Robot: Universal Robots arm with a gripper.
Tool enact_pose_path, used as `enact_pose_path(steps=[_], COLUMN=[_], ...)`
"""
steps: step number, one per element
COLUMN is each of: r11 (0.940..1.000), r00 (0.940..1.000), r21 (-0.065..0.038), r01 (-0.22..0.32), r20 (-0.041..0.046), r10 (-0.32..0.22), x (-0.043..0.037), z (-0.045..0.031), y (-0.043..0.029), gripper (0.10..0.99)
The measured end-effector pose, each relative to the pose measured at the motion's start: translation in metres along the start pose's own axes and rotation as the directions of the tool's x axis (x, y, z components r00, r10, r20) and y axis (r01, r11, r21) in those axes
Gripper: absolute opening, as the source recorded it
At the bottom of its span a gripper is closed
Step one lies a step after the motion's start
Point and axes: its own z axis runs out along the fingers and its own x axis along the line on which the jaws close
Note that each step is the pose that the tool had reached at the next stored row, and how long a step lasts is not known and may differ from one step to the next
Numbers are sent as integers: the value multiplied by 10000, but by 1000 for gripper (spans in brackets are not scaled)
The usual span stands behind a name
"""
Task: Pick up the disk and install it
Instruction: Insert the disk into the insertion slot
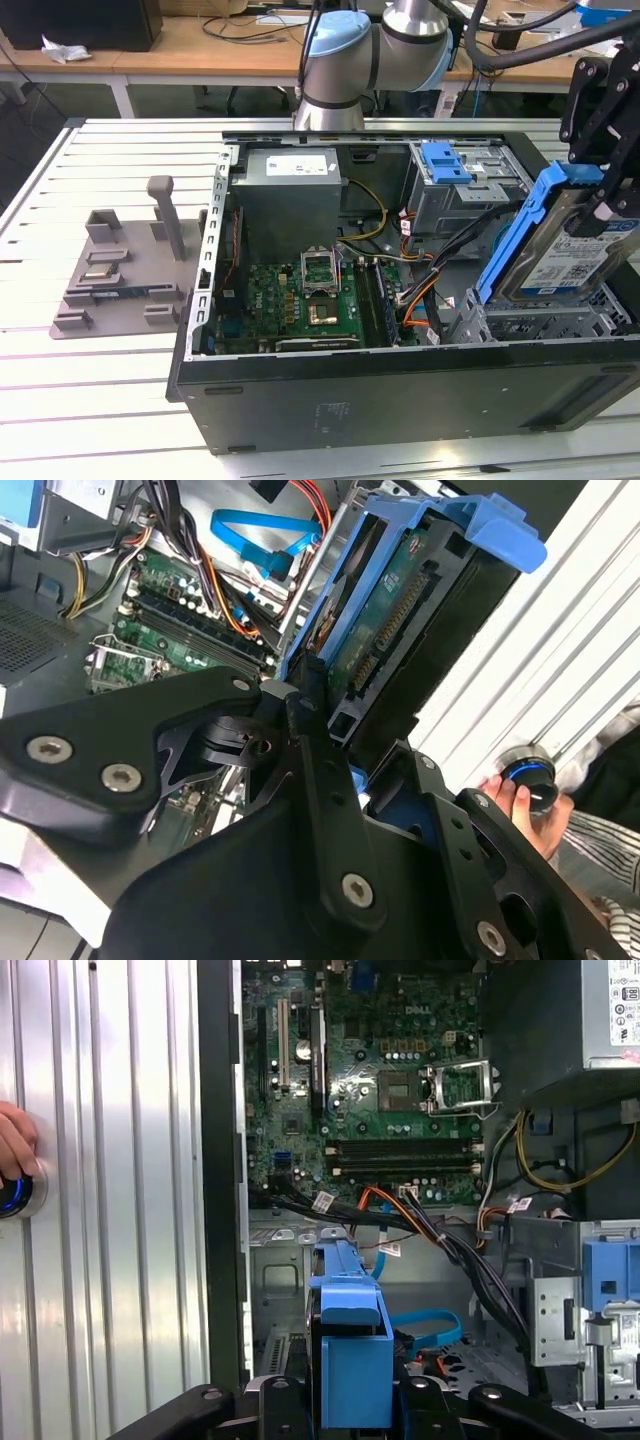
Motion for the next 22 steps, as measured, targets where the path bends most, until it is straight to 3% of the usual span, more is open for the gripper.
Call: enact_pose_path(steps=[22], r11=[10000], r00=[10000], r21=[-1], r01=[43], r20=[0], r10=[-43], x=[5], z=[231], y=[-1], gripper=[365])
